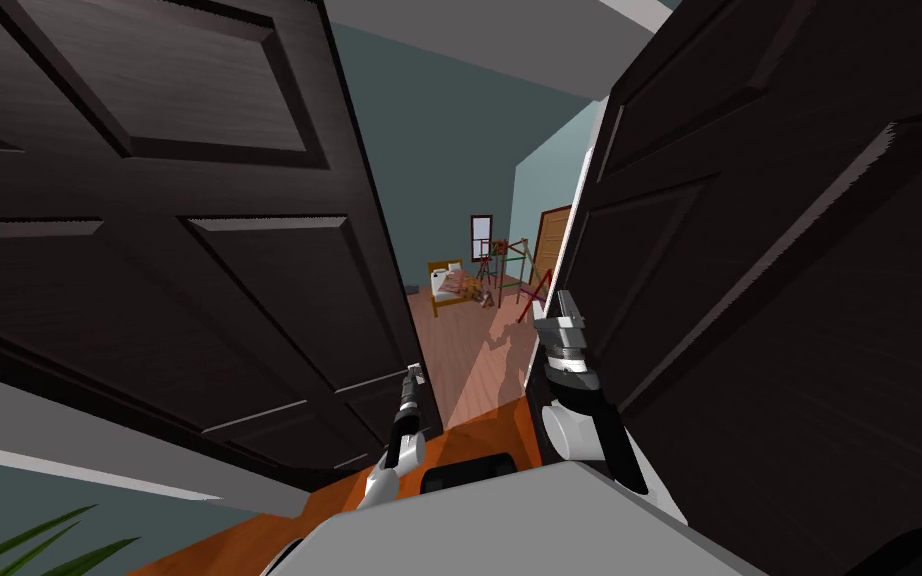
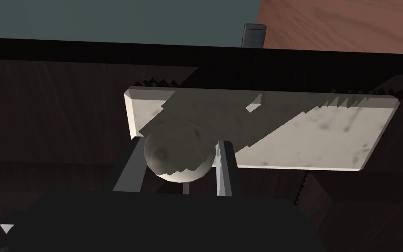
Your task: Pull the door open
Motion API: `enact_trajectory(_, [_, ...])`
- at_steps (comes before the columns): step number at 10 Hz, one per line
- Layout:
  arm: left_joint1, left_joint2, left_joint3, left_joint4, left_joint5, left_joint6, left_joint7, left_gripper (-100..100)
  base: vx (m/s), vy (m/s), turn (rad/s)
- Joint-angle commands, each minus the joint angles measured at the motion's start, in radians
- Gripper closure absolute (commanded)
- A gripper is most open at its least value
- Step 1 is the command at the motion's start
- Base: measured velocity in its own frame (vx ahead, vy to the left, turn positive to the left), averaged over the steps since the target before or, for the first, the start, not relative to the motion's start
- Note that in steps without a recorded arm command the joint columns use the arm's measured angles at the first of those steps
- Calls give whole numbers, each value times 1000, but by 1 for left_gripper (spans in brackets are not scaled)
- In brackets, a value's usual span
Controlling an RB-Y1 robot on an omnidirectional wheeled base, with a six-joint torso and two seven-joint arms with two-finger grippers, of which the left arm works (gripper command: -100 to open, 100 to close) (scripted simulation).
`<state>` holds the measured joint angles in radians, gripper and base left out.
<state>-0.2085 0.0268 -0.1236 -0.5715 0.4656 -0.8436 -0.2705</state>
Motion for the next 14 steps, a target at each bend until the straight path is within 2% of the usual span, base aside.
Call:
enact_trajectory(1, [4,5,-1,-2,0,1,1,100,-166,26,-29])
enact_trajectory(5, [3,15,-4,-1,-2,0,7,100,-194,18,-13])
enact_trajectory(9, [1,38,-14,0,-9,-1,24,100,-214,-1,23])
enact_trajectory(14, [-3,69,-35,4,-22,-3,59,100,-201,-14,92])
